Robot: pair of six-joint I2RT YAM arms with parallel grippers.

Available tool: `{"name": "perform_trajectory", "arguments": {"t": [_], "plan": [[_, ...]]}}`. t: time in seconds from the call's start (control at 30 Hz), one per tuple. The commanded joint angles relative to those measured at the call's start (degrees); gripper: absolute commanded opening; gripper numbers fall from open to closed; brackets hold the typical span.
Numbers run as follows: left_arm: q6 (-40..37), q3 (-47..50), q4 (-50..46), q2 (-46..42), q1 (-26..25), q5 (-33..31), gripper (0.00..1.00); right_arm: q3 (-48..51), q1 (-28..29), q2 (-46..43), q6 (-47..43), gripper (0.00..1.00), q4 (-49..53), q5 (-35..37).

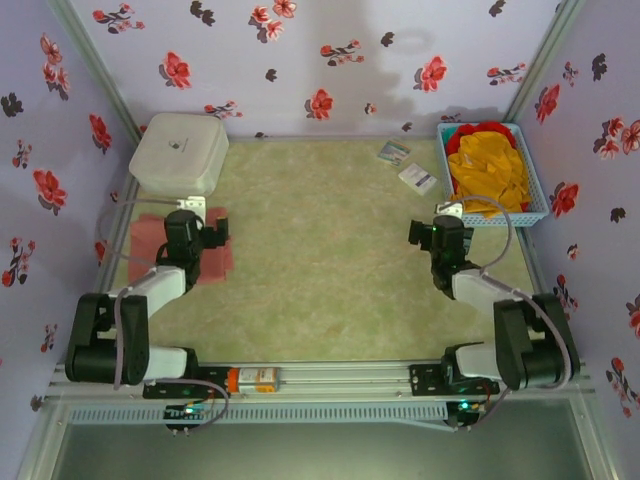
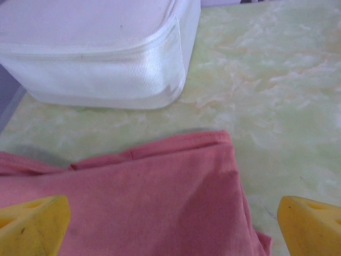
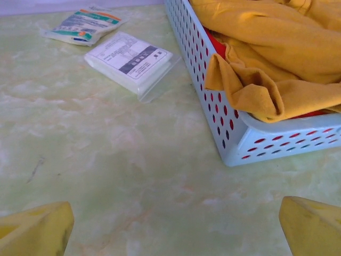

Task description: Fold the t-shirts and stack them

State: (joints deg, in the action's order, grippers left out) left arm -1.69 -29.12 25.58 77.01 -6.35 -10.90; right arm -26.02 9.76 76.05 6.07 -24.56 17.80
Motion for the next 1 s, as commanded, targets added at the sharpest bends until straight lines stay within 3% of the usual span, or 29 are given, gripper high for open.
{"name": "perform_trajectory", "arguments": {"t": [0.0, 0.17, 0.43, 0.53, 0.7, 0.83, 0.97], "plan": [[-4.46, -1.26, 4.89, -0.66, 0.90, -1.98, 1.00, 0.55, -1.57, 3.39, -2.82, 1.00, -8.92, 1.66], [-2.55, 1.14, 8.87, -1.13, 1.39, -0.98, 1.00, 0.60, -3.34, 5.26, -4.04, 1.00, -12.69, -0.95], [-1.99, 5.74, 17.19, 2.92, 1.69, 0.80, 1.00, 5.97, -6.42, 14.17, -1.77, 1.00, -31.94, -1.78], [-1.47, 6.58, 20.47, 5.31, 1.86, 0.22, 1.00, 4.07, -7.64, 13.06, 0.48, 0.99, -26.11, -0.46], [-0.16, 9.54, 32.81, 12.08, 2.84, -1.39, 1.00, 4.59, -8.09, 13.16, 0.50, 0.99, -27.37, -1.10], [5.29, 7.42, 26.55, 11.22, 5.52, -2.83, 1.00, 4.66, -8.00, 13.15, 0.53, 0.99, -27.38, -1.09], [5.97, 8.19, 28.46, 11.47, 6.23, -2.98, 1.00, 4.58, -8.02, 13.14, 0.53, 0.99, -27.30, -1.10]]}}
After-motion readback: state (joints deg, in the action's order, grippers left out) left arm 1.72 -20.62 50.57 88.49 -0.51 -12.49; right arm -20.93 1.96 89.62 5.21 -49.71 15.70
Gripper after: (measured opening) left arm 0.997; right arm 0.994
